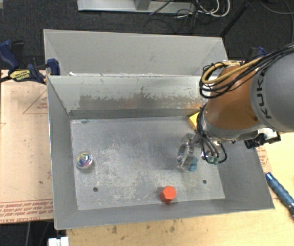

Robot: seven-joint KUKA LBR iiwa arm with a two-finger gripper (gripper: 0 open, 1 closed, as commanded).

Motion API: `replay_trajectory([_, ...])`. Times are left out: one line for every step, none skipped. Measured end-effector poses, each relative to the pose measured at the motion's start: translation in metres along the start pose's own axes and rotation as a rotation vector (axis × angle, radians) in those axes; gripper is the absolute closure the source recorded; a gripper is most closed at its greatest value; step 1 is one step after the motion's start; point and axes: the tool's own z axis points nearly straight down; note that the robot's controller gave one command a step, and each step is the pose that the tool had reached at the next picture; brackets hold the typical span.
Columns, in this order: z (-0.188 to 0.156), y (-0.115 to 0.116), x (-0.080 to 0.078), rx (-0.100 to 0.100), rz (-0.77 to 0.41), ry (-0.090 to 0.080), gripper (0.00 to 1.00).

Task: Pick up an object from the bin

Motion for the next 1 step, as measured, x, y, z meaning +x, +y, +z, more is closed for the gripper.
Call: replay_trajectory([-0.0101,0.0008,-0.0007,0.0,-0.002,0.001,1.0])
